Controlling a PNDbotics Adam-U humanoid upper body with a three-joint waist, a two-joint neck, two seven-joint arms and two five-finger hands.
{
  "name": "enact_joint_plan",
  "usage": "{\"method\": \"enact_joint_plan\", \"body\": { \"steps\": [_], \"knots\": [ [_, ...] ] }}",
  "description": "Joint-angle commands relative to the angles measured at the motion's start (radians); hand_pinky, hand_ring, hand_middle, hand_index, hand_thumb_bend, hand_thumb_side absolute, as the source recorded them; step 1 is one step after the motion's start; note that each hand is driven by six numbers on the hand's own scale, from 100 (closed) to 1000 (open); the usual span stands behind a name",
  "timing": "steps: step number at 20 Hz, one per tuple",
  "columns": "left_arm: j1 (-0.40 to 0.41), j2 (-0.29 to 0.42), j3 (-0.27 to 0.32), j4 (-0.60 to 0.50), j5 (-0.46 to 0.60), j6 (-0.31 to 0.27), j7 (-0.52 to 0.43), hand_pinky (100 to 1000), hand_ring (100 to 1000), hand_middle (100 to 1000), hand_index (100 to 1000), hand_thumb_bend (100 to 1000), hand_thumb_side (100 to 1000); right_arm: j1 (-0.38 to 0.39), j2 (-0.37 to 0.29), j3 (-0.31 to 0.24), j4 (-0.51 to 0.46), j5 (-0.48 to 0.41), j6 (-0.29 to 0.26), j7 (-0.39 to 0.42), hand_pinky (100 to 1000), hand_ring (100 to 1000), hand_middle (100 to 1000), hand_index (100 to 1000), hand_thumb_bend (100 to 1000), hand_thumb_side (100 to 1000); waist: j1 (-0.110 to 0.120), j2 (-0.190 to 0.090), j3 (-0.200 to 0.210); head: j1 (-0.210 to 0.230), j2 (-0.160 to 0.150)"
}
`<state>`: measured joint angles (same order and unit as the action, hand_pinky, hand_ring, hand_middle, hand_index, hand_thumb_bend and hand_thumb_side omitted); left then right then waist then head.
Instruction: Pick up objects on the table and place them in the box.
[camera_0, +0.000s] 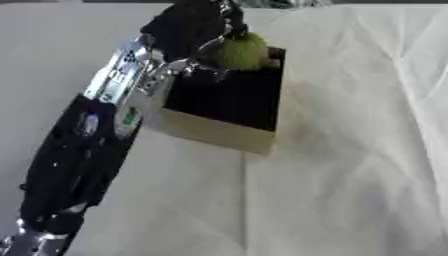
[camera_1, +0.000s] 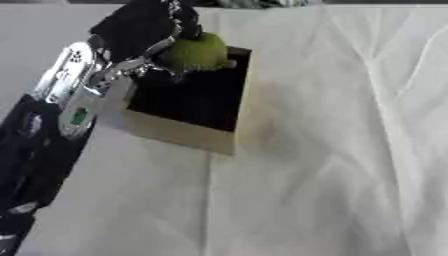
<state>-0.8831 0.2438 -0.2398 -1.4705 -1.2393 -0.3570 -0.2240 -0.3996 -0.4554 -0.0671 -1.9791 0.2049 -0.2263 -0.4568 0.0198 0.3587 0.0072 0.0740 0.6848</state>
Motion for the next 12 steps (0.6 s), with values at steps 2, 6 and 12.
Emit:
{"method": "enact_joint_plan", "body": {
  "steps": [2, 6, 12],
  "knots": [
    [-0.01, 0.001, 0.0, 0.017, -0.012, -0.027, -0.067, 631, 581, 491, 631, 407, 100, -0.007, -0.015, -0.008, -0.021, -0.001, -0.001, -0.002, 806, 717, 682, 770, 100, 570, -0.002, -0.02, -0.001, -0.004, -0.001],
    [-0.006, -0.002, 0.005, 0.03, 0.009, -0.047, -0.12, 763, 749, 696, 829, 589, 188, -0.006, -0.016, -0.009, -0.021, 0.0, -0.001, -0.003, 806, 717, 681, 770, 100, 571, -0.001, -0.02, -0.001, -0.005, 0.001],
    [-0.003, 0.002, 0.024, 0.013, 0.012, -0.029, -0.097, 923, 905, 876, 957, 714, 434, -0.004, -0.015, -0.01, -0.021, 0.0, 0.0, -0.003, 806, 717, 681, 770, 100, 571, 0.0, -0.021, -0.001, -0.007, 0.002]
  ]
}}
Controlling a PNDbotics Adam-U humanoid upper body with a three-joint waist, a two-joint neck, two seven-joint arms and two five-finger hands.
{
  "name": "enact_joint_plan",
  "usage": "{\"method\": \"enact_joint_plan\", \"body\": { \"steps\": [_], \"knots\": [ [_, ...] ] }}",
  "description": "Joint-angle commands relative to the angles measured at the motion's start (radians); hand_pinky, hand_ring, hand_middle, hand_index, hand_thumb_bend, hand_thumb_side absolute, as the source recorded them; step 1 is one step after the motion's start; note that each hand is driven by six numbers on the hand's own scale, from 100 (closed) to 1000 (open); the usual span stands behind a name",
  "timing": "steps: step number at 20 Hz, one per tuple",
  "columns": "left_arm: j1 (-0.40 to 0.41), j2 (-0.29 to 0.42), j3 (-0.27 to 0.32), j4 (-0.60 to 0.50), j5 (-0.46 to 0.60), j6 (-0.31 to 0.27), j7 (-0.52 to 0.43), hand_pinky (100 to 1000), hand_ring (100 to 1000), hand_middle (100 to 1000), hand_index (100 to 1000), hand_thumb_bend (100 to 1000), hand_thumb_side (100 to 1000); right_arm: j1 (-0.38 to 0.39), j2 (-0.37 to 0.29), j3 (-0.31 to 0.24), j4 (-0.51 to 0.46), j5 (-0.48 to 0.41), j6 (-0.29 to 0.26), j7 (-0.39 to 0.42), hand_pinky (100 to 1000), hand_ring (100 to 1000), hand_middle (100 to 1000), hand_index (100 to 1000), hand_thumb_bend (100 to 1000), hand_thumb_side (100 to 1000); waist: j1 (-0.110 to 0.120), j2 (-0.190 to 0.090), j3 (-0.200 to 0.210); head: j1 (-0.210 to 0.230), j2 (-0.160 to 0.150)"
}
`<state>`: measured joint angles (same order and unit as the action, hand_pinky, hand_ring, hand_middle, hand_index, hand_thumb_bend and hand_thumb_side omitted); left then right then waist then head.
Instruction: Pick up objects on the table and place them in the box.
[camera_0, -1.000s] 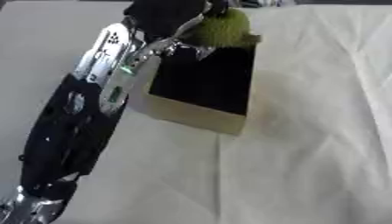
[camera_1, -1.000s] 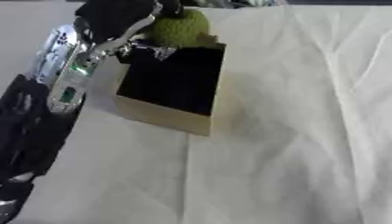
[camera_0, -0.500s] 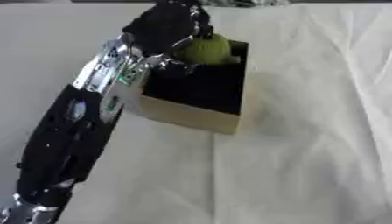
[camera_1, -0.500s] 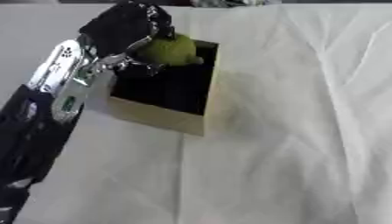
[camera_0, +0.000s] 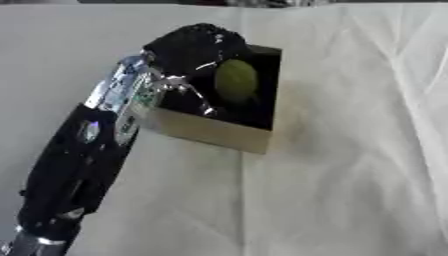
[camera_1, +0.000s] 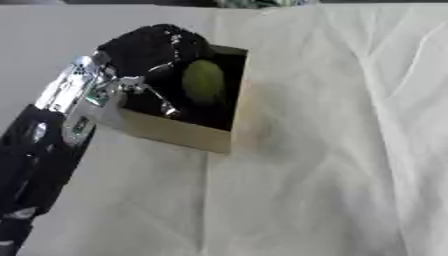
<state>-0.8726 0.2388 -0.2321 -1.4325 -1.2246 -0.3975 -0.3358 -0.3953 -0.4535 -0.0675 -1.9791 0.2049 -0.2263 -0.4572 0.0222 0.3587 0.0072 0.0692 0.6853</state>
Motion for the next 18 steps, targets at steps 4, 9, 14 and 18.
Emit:
{"method": "enact_joint_plan", "body": {
  "steps": [4, 9, 14, 18],
  "knots": [
    [-0.01, 0.009, 0.036, -0.04, -0.008, 0.043, 0.058, 898, 879, 842, 916, 680, 451, -0.008, -0.018, -0.011, -0.021, 0.0, -0.001, -0.005, 806, 717, 681, 769, 100, 568, -0.002, -0.022, -0.001, -0.003, 0.003],
    [-0.007, 0.013, 0.043, -0.06, 0.0, 0.067, 0.091, 898, 879, 842, 916, 680, 451, -0.009, -0.019, -0.011, -0.021, 0.001, -0.002, -0.005, 806, 717, 681, 769, 100, 568, -0.002, -0.023, -0.002, -0.003, 0.004],
    [-0.032, -0.052, 0.139, -0.155, 0.058, 0.128, 0.153, 770, 744, 692, 783, 621, 461, 0.001, -0.018, -0.03, -0.021, 0.008, -0.004, -0.026, 805, 716, 681, 770, 100, 559, -0.017, -0.03, 0.022, -0.095, 0.014],
    [-0.003, -0.047, 0.253, -0.269, 0.128, 0.198, 0.223, 748, 720, 662, 756, 627, 483, 0.0, -0.018, -0.033, -0.021, 0.012, -0.005, -0.033, 804, 716, 681, 770, 100, 556, -0.019, -0.029, 0.024, -0.137, 0.016]
  ]
}}
